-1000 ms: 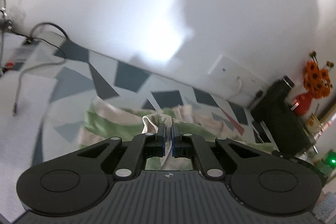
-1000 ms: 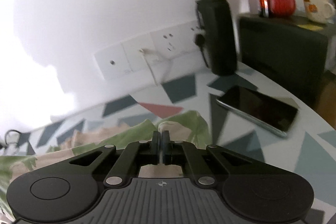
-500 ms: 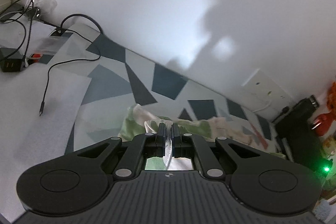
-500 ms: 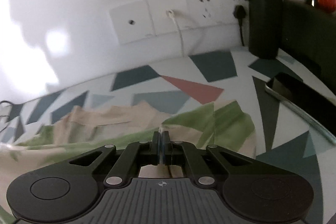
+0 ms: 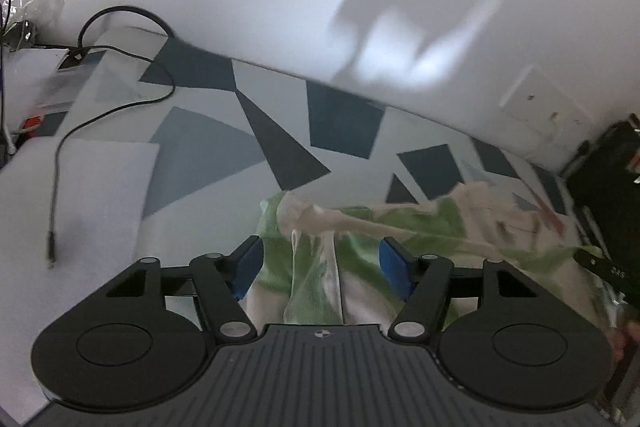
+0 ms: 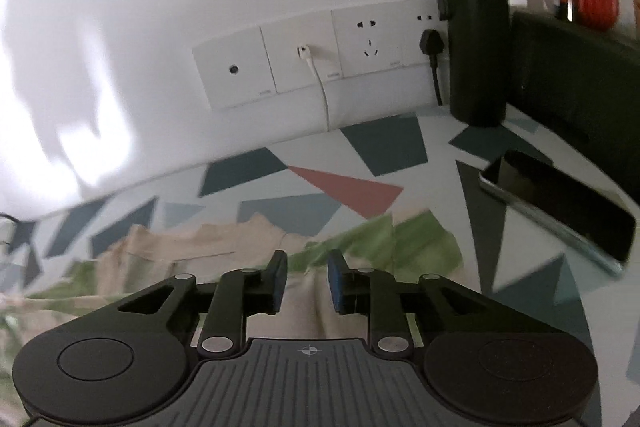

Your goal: Fold clothes

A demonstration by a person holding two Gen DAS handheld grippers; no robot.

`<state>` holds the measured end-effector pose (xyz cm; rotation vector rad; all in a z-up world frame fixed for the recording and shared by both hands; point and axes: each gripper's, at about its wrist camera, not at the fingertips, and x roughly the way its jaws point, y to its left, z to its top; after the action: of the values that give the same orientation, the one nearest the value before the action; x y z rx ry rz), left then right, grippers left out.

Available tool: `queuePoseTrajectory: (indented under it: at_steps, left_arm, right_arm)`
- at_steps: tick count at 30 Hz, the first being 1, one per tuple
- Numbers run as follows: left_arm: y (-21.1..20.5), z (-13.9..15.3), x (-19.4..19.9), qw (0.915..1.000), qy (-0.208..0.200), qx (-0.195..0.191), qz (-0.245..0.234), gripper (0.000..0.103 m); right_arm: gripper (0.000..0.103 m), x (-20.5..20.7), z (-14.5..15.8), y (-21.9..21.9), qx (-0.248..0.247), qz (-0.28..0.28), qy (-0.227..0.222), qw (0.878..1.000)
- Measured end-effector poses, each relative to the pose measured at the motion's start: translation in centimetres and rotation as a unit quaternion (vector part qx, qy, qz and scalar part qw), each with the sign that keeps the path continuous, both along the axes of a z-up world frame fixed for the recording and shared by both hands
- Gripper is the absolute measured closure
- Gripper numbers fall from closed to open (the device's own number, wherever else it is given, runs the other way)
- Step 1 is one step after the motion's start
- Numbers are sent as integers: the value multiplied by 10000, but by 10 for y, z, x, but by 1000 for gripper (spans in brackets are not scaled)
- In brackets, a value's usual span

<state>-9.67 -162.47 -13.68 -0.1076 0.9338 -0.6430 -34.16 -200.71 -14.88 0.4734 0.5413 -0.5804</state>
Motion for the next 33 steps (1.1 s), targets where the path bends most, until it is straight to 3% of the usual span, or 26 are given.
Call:
queuePoseTrajectory:
  at_steps: [6,12,13,14,16,20,24,25,26,27,31,33]
  left_arm:
    - [10,-9,-37,9973,545,197,-459,38]
    - [6,-22,-51,9970,625,246,-378,38]
    - [6,-22,-52,9974,552,267,-388,44]
    - [6,-22,-54,9977,460,282,-399,66]
    - [8,-21,-54,9982,380,252,-379,94]
    - [16,-18,-48,9989,399,60,-249,99]
    - [20,-5,-50,9990,142,-57,-422,100]
    - [21,-2,-51,9988,84,-93,-478,100]
    - [22,1,-51,9986,15,-105,-523,100]
    - [23,4,-52,9983,-60,-106,-563,100]
    - [30,11,-54,9972,-170,-133,-720,100]
    - [35,14,-57,9958,-287,-107,-865,100]
  right_arm:
    - [79,-50,7,32,187,156,206,9995]
    - [68,-95,4,61,225,-278,449,9984]
    - [68,-100,3,64,193,-405,519,9976]
    - [64,-106,2,68,161,-533,589,9967]
    - [57,-114,0,75,84,-696,714,9950]
    - [53,-113,-6,86,-209,-599,914,9938]
    - [53,-94,-15,92,-684,-290,1388,9875]
    - [55,-89,-18,92,-723,-206,1493,9859]
    - [73,-87,-18,90,-738,-215,1502,9857]
    - [97,-88,-15,86,-733,-305,1430,9865]
    - [103,-105,0,66,-520,-998,905,9895]
    - [103,-114,3,59,-599,-1315,955,9849]
